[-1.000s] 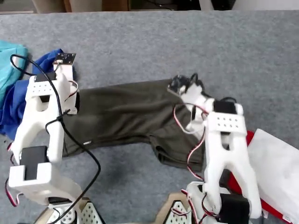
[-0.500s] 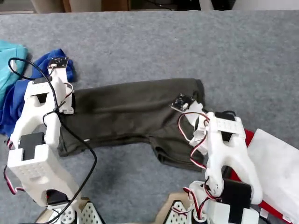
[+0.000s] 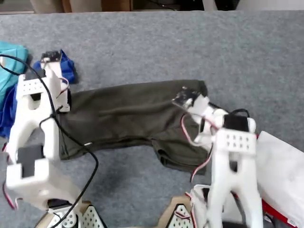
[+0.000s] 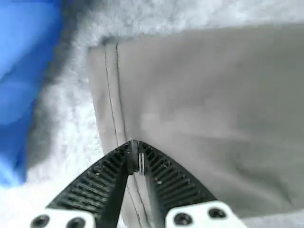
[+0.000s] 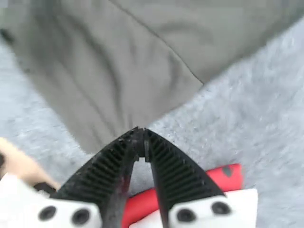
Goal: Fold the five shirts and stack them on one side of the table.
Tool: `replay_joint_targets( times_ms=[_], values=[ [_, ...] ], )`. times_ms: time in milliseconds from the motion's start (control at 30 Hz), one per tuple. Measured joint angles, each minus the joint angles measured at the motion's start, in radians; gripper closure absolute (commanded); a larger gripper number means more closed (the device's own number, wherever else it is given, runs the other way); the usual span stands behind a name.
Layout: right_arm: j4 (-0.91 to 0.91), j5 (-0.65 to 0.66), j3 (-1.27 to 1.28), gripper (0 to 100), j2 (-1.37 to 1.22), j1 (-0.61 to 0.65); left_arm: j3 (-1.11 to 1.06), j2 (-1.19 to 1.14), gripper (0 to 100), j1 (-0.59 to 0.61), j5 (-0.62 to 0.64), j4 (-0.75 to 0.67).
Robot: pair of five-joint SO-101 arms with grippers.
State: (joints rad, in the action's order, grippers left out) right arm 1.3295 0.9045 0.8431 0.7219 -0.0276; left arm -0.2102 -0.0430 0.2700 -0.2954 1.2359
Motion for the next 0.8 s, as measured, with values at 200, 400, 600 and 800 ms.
replay_joint_targets(
  times_ms=[200,400,600,800],
  values=[
    [0.16,0.0,-0.002,89.9,0.161,0.196,-0.293,0.41,98,-0.031,0.005,-0.021],
    [0.17,0.037,0.137,77.6,0.18,0.262,-0.681,0.687,98,-0.025,0.037,-0.218],
    [0.117,0.086,0.305,74.9,0.181,0.272,-0.861,0.712,98,0.037,0.11,-0.428],
    [0.038,0.114,0.37,73.4,0.181,0.27,-0.948,0.712,98,0.037,0.129,-0.545]
  ],
)
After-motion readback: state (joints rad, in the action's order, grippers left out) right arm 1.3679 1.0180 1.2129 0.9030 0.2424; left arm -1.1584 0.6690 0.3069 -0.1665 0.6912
